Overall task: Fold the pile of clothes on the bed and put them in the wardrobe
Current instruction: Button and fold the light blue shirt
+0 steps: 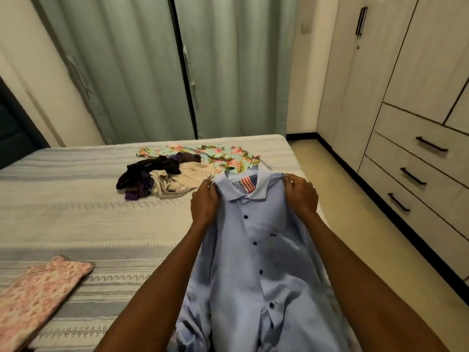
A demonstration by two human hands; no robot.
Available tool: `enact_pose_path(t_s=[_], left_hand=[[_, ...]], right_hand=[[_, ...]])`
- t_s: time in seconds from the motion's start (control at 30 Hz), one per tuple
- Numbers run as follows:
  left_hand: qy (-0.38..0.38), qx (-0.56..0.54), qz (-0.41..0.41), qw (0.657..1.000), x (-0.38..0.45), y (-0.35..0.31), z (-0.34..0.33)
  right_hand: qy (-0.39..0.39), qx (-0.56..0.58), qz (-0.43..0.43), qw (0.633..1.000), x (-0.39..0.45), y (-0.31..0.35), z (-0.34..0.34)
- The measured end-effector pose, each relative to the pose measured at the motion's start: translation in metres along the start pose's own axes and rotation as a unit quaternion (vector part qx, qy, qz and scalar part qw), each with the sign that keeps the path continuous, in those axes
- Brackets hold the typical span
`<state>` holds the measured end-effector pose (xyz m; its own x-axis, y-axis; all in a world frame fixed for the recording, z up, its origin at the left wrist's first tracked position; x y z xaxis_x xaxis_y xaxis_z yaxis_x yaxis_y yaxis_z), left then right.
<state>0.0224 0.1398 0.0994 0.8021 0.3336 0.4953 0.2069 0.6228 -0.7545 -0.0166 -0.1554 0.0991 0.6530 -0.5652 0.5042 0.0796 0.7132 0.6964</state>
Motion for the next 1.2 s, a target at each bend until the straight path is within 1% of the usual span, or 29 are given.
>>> enact_pose_path(t_s=[0.1, 0.17, 0.2, 0.27, 0.33, 0.37, 0.4, 0.47, 0.53, 0.57, 0.6, 0.63, 0.67, 0.73, 0.8, 0.83, 0.87, 0.9, 0.93, 0.97, 1.0, 1.03, 1.07, 1.13, 1.17, 1.2], left_hand=[[-0.088, -0.07, 0.008, 0.994, 0.017, -0.051, 0.032], [-0.141, -0.158, 0.012, 0.977, 0.02, -0.089, 0.058], [-0.16, -0.216, -0.002, 0.963, 0.023, -0.113, 0.073], [-0.182, -0.286, -0.065, 0.939, 0.026, -0.149, 0.095], [-0.204, -0.279, -0.158, 0.925, 0.031, -0.18, 0.112], [-0.21, -0.272, -0.191, 0.919, 0.033, -0.195, 0.12], [-0.209, -0.272, -0.202, 0.917, 0.035, -0.205, 0.124], [-0.218, -0.28, -0.197, 0.914, 0.039, -0.225, 0.14], [-0.235, -0.28, -0.196, 0.91, 0.038, -0.242, 0.16], [-0.247, -0.277, -0.208, 0.905, 0.036, -0.252, 0.172], [-0.262, -0.271, -0.226, 0.898, 0.033, -0.263, 0.185], [-0.284, -0.265, -0.247, 0.888, 0.029, -0.274, 0.201], [-0.306, -0.257, -0.266, 0.877, 0.025, -0.283, 0.216], [-0.353, -0.25, -0.295, 0.852, 0.017, -0.302, 0.248], [-0.388, -0.247, -0.31, 0.832, 0.013, -0.32, 0.277], [-0.401, -0.245, -0.316, 0.824, 0.011, -0.327, 0.29], [-0.41, -0.242, -0.32, 0.819, 0.01, -0.335, 0.301], [-0.416, -0.238, -0.323, 0.816, 0.011, -0.341, 0.31], [-0.42, -0.236, -0.321, 0.815, 0.011, -0.346, 0.318], [-0.429, -0.234, -0.317, 0.813, 0.01, -0.35, 0.325], [-0.441, -0.231, -0.314, 0.808, 0.008, -0.352, 0.331], [-0.454, -0.23, -0.314, 0.802, 0.005, -0.354, 0.335], [-0.461, -0.229, -0.317, 0.797, 0.003, -0.354, 0.337], [-0.458, -0.214, -0.327, 0.799, -0.001, -0.35, 0.331], [-0.445, -0.201, -0.327, 0.809, 0.0, -0.345, 0.323], [-0.423, -0.188, -0.321, 0.827, 0.001, -0.335, 0.308]], right_hand=[[-0.077, 0.093, -0.019, 0.993, 0.019, 0.052, 0.037], [-0.137, 0.134, -0.013, 0.981, 0.028, 0.09, 0.067], [-0.163, 0.17, -0.008, 0.972, 0.035, 0.11, 0.083], [-0.183, 0.264, 0.018, 0.947, 0.04, 0.146, 0.108], [-0.181, 0.344, 0.105, 0.915, 0.041, 0.179, 0.132], [-0.178, 0.374, 0.138, 0.899, 0.042, 0.194, 0.143], [-0.178, 0.381, 0.165, 0.892, 0.054, 0.199, 0.148], [-0.185, 0.369, 0.208, 0.887, 0.071, 0.218, 0.166], [-0.182, 0.352, 0.229, 0.889, 0.062, 0.244, 0.19], [-0.188, 0.343, 0.22, 0.893, 0.051, 0.254, 0.201], [-0.215, 0.323, 0.217, 0.896, 0.041, 0.262, 0.211], [-0.226, 0.3, 0.217, 0.901, 0.028, 0.271, 0.223], [-0.231, 0.298, 0.227, 0.898, 0.022, 0.281, 0.237], [-0.286, 0.35, 0.262, 0.853, 0.016, 0.299, 0.267], [-0.334, 0.362, 0.273, 0.826, 0.014, 0.312, 0.294], [-0.346, 0.353, 0.281, 0.822, 0.01, 0.319, 0.305], [-0.352, 0.336, 0.277, 0.829, 0.004, 0.328, 0.317], [-0.35, 0.298, 0.263, 0.848, -0.003, 0.332, 0.322], [-0.374, 0.267, 0.268, 0.847, -0.012, 0.337, 0.331], [-0.419, 0.241, 0.287, 0.827, -0.023, 0.343, 0.345], [-0.468, 0.222, 0.305, 0.799, -0.032, 0.346, 0.356], [-0.498, 0.21, 0.31, 0.782, -0.04, 0.35, 0.361], [-0.51, 0.204, 0.301, 0.78, -0.041, 0.35, 0.36], [-0.504, 0.187, 0.266, 0.8, -0.043, 0.34, 0.35], [-0.497, 0.173, 0.254, 0.812, -0.043, 0.331, 0.34], [-0.484, 0.157, 0.251, 0.823, -0.043, 0.319, 0.324]])
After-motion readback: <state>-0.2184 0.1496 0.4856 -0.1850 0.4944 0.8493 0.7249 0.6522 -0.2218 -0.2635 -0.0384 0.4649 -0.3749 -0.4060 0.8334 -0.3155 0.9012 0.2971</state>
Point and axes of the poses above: each hand's wrist, its own x-axis towards the middle knuckle, its own z-axis out of the back of the hand, y = z × x, the point moved 7 cm from there along x, towards the middle knuckle, and after that the axes turned 15 degrees about -y, right-handed, at the moved point
